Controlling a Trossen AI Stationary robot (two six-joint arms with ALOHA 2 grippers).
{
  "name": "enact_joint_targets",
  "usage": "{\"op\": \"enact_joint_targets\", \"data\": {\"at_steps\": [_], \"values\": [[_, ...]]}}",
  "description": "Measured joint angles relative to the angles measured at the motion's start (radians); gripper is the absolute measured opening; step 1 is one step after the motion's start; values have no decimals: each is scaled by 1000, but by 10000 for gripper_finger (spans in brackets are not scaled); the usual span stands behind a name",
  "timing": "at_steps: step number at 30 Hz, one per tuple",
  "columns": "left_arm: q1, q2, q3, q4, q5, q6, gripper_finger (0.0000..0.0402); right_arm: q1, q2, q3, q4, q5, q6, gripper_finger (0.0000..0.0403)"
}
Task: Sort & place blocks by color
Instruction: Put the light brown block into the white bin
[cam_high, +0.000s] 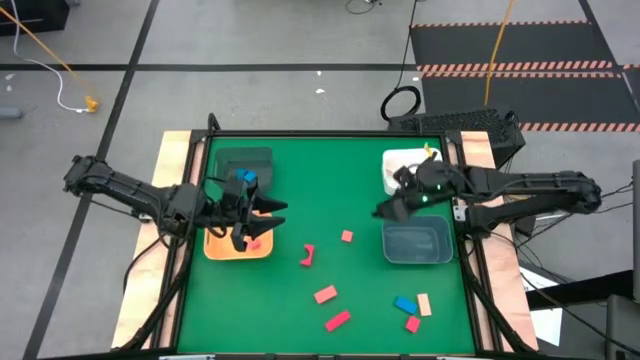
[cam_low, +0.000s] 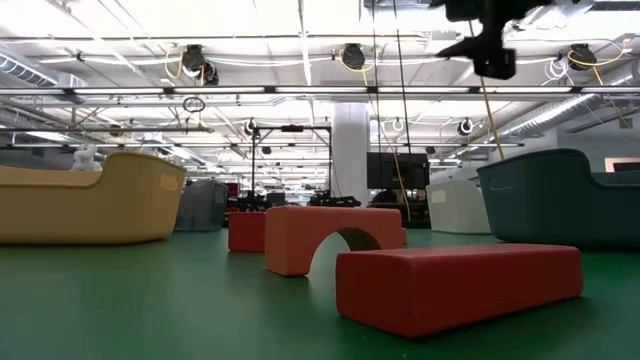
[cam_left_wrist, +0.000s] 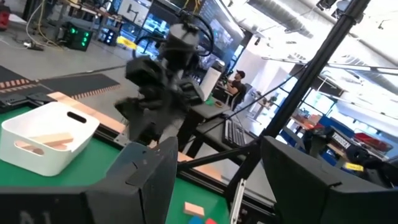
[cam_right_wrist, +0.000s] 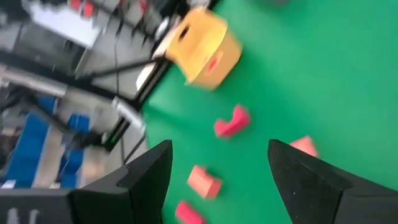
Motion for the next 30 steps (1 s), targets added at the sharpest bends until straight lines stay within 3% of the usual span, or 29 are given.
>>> {"op": "enact_joint_targets", "data": {"at_steps": [14, 18, 22, 30], "values": [[-23, 0, 0, -25, -1, 0, 232, 495, 1, -1, -13, -24, 366, 254], [-23, 0, 0, -32, -1, 0, 232, 543, 0, -1, 5, -11, 432, 254], [-22, 0, 0, -35, -1, 2, 232, 550, 8, -1, 34, 85, 475, 254], [-22, 0, 0, -58, -1, 1, 232, 597, 82, -1, -43, -6, 716, 254]]}}
